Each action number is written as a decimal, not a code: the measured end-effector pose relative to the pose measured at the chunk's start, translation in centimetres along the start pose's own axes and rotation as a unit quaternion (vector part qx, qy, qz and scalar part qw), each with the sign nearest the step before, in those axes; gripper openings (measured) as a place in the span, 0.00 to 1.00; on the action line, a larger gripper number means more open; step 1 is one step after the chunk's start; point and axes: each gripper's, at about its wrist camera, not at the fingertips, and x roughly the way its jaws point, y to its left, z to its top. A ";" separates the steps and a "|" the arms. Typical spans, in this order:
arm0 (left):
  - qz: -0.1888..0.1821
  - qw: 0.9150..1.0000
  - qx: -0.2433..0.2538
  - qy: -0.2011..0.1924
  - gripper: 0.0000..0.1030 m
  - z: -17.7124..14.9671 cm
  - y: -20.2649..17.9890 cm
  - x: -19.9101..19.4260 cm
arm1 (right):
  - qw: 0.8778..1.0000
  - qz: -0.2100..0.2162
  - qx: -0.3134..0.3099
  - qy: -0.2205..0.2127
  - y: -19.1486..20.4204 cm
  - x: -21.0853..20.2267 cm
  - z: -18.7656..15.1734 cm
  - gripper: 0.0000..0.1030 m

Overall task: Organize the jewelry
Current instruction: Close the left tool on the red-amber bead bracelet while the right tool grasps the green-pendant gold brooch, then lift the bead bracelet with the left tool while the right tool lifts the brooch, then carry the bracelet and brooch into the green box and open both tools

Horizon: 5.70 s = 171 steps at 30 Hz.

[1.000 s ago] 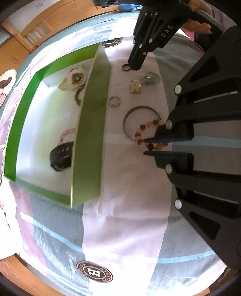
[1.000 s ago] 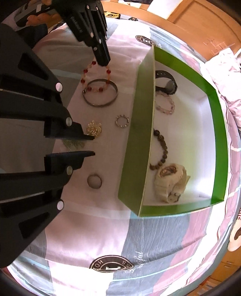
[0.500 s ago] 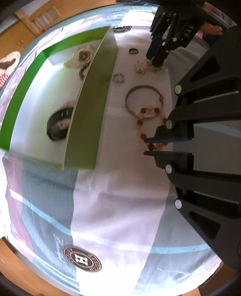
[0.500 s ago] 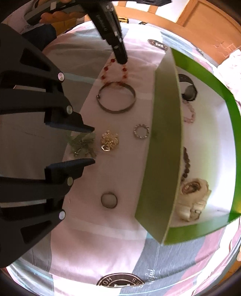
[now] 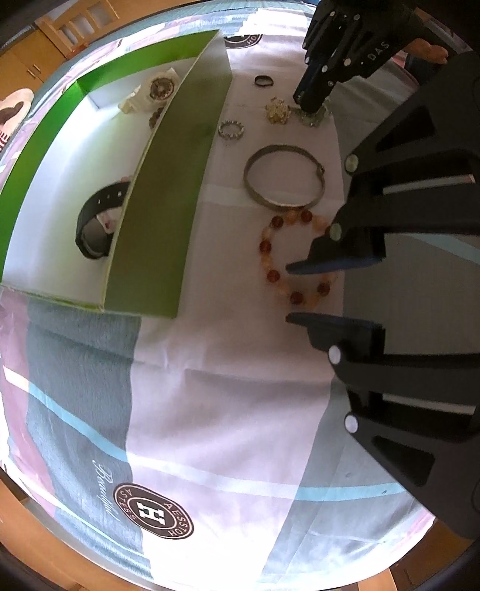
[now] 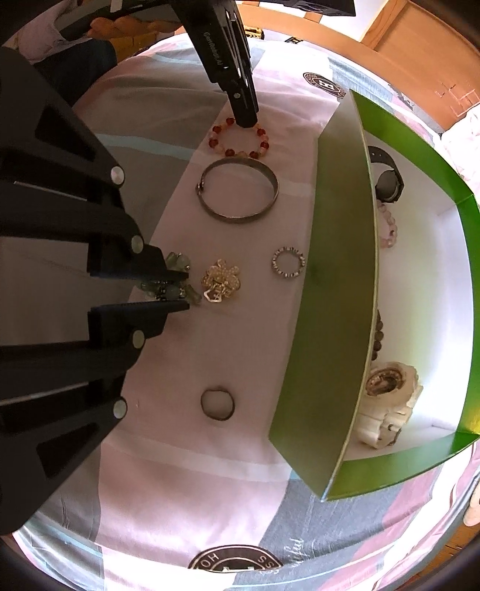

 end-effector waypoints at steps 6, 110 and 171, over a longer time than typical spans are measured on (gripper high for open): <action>0.023 1.000 0.010 0.003 0.31 0.4 -0.6 1.0 | 1.000 0.004 0.014 -0.010 -0.4 -0.8 -0.1 0.31; 0.017 0.980 0.087 -0.180 0.07 -1.7 -9.1 -8.9 | 0.994 -0.006 -0.015 -0.107 1.7 -6.3 0.2 0.07; 0.022 0.959 0.086 -0.270 0.07 -0.9 -11.1 -14.1 | 0.975 0.008 -0.002 -0.221 1.8 -10.7 1.2 0.07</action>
